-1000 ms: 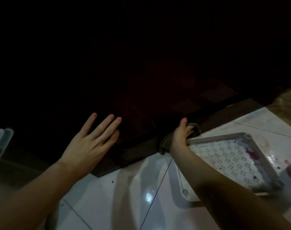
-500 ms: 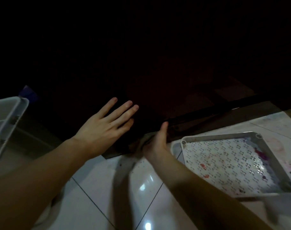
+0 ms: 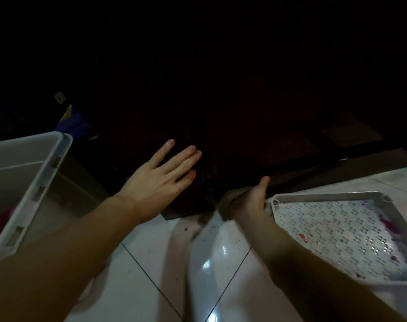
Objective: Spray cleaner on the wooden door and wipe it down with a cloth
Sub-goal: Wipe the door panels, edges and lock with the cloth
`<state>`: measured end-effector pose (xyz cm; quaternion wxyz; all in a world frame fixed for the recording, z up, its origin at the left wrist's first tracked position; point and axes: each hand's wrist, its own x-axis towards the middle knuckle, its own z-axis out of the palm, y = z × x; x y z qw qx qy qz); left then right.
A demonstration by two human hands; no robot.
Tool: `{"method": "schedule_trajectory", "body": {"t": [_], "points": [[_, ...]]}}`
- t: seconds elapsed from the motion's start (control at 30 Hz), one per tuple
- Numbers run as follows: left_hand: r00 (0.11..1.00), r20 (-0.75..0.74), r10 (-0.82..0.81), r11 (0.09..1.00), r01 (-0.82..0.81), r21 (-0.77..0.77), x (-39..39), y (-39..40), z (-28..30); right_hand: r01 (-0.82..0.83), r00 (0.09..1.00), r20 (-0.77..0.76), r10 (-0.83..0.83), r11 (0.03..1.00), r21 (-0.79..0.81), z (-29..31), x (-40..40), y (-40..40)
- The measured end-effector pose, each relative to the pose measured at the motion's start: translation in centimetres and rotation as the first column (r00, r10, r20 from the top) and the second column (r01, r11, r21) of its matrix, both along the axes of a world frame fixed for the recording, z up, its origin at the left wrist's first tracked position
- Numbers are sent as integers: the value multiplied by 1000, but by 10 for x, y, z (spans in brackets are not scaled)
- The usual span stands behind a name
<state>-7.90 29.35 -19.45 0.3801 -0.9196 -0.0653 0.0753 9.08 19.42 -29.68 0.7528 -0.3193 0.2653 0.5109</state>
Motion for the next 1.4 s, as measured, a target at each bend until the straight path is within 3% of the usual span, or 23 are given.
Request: {"method": "schedule_trajectory", "body": {"t": [0.13, 0.27, 0.37, 0.53, 0.8, 0.93, 1.07, 1.17, 1.23, 1.3, 1.4], "points": [[999, -35, 35, 999, -34, 22, 1, -1, -1, -93, 995, -13, 98, 973, 213, 7, -51, 23], [997, -68, 45, 999, -44, 16, 4, -4, -3, -132, 990, -20, 139, 968, 211, 0, -63, 27], [1000, 7, -10, 1000, 10, -1, 5, -4, -2, -79, 995, -39, 89, 973, 217, -2, -42, 18], [999, 27, -39, 999, 38, 6, 11, -5, 2, 78, 997, 1, -78, 996, -33, -9, 19, -8], [995, 81, -62, 998, 62, 6, 12, -4, -1, 194, 956, 246, -159, 973, -123, -15, 79, -37], [984, 146, -103, 993, 111, -50, 12, -1, -3, 210, 953, 254, -167, 966, -154, -1, 82, -41], [973, 200, -118, 988, 136, -77, 18, -2, -4, 88, 935, 355, -3, 970, -224, -31, 60, -5], [961, 240, -134, 983, 160, -92, 33, -9, -2, -32, 988, 151, 45, 996, -82, -5, 18, 10], [961, 241, -134, 980, 164, -113, 47, -16, -3, -99, 990, 103, 97, 995, 10, 19, 0, 11], [965, 231, -122, 979, 155, -132, 58, -22, -4, -137, 985, 109, 136, 991, 1, 30, 9, 7], [964, 230, -132, 977, 166, -133, 71, -28, -6, -37, 996, 75, 39, 999, -19, 38, 52, -2]]}}
